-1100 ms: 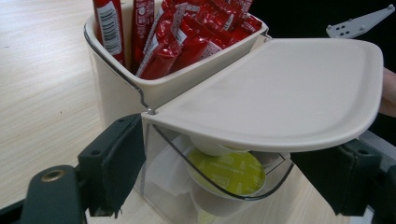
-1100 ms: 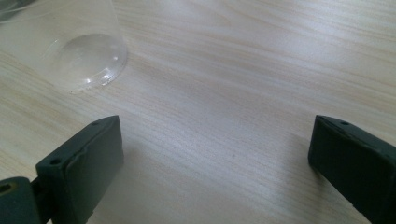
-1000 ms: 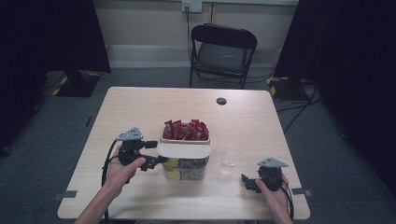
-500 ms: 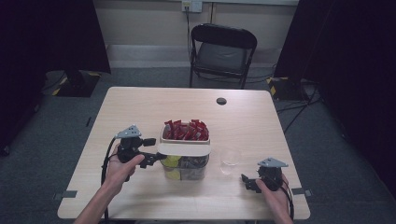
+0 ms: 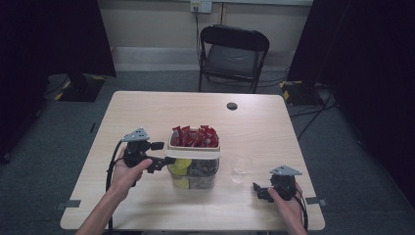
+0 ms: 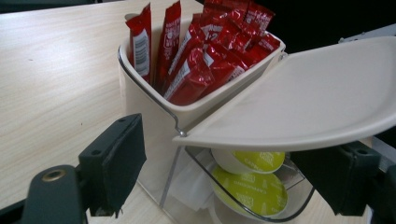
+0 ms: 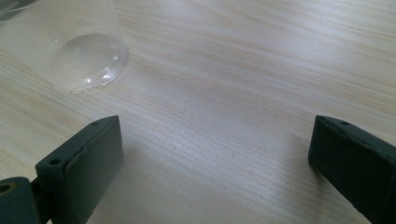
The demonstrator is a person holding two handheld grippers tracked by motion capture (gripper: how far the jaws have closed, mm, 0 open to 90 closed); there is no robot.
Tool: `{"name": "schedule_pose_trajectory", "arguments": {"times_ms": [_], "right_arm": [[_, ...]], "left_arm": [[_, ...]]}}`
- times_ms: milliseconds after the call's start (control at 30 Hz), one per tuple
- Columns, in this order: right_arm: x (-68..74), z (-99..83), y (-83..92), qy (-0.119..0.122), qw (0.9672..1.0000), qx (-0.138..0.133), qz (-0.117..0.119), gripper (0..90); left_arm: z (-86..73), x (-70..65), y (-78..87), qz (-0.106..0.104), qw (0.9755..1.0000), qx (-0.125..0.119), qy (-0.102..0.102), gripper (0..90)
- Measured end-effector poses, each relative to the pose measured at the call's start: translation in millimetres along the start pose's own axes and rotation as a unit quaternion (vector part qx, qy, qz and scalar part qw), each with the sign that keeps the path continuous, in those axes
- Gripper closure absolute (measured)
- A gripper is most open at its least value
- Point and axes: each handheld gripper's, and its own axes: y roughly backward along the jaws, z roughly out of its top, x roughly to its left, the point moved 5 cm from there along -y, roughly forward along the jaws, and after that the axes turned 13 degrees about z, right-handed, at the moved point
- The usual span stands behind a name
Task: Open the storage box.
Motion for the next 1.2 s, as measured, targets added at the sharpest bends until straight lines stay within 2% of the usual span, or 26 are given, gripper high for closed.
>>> {"name": "schedule_pose_trajectory", "arguments": {"times_ms": [100, 400, 533, 767, 900, 1000, 1200], "right_arm": [[0.0, 0.0, 0.0, 0.0, 1.0, 0.0, 0.0, 2.7], [0.0, 0.0, 0.0, 0.0, 1.0, 0.0, 0.0, 2.7], [0.0, 0.0, 0.0, 0.0, 1.0, 0.0, 0.0, 2.7], [0.0, 0.0, 0.0, 0.0, 1.0, 0.0, 0.0, 2.7], [0.0, 0.0, 0.0, 0.0, 1.0, 0.0, 0.0, 2.7], [0.0, 0.0, 0.0, 0.0, 1.0, 0.0, 0.0, 2.7], [0.0, 0.0, 0.0, 0.0, 1.0, 0.0, 0.0, 2.7]], "left_arm": [[0.4, 0.5, -1.1, -0.001, 1.0, 0.001, 0.001, 18.0], [7.3, -2.8, -2.4, -0.003, 0.9998, 0.009, -0.017, 17.9], [10.4, -1.3, -3.8, -0.004, 1.0, 0.0, -0.008, 17.8], [11.2, 5.4, -8.3, -0.002, 0.9999, 0.004, 0.012, 17.7], [15.1, 7.8, -9.6, -0.001, 0.9999, 0.004, 0.01, 17.7], [19.3, 9.2, -10.7, -0.006, 0.9999, 0.0, 0.016, 17.7], [19.5, 11.2, -12.7, -0.008, 0.9998, 0.0, 0.018, 17.4]]}}
